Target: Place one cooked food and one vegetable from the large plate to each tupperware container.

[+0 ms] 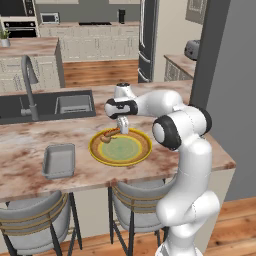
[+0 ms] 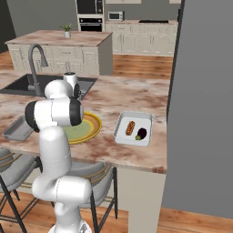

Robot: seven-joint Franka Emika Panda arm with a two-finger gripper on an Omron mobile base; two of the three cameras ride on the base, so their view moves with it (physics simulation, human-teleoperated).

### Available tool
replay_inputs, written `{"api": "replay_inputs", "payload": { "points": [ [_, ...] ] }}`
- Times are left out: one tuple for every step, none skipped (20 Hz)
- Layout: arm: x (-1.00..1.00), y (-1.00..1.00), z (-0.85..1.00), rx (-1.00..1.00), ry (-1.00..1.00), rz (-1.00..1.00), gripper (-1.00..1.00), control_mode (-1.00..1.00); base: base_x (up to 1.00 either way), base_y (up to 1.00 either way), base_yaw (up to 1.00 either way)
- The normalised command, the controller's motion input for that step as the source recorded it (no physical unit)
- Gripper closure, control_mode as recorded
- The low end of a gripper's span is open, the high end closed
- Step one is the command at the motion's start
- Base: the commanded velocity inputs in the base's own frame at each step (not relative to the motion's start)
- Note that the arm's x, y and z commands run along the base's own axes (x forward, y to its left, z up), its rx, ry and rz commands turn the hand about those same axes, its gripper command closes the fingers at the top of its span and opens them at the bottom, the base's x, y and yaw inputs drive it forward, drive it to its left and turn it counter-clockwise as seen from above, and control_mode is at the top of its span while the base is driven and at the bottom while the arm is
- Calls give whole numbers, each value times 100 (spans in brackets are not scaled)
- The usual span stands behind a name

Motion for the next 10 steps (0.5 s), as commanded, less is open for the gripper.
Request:
{"api": "replay_inputs", "payload": {
  "points": [
    [-60,0,65,3,-6,-76,100,-100,0,0,0],
    [-56,0,61,6,-3,-79,100,-100,0,0,0],
    [-45,0,56,7,-1,-82,100,-100,0,0,0],
    [-29,0,51,5,0,-86,100,-100,0,0,0],
    [-11,0,48,1,-4,-91,100,-100,0,0,0],
    [-16,0,46,0,-4,-88,100,-100,0,0,0],
    [-16,0,37,0,-6,-90,100,-100,0,0,0],
    [-24,0,29,1,-8,-89,100,-100,0,0,0],
    [-22,0,24,1,-7,-90,100,-100,0,0,0],
    [-16,0,20,0,-11,-86,100,-100,0,0,0]
  ]
}}
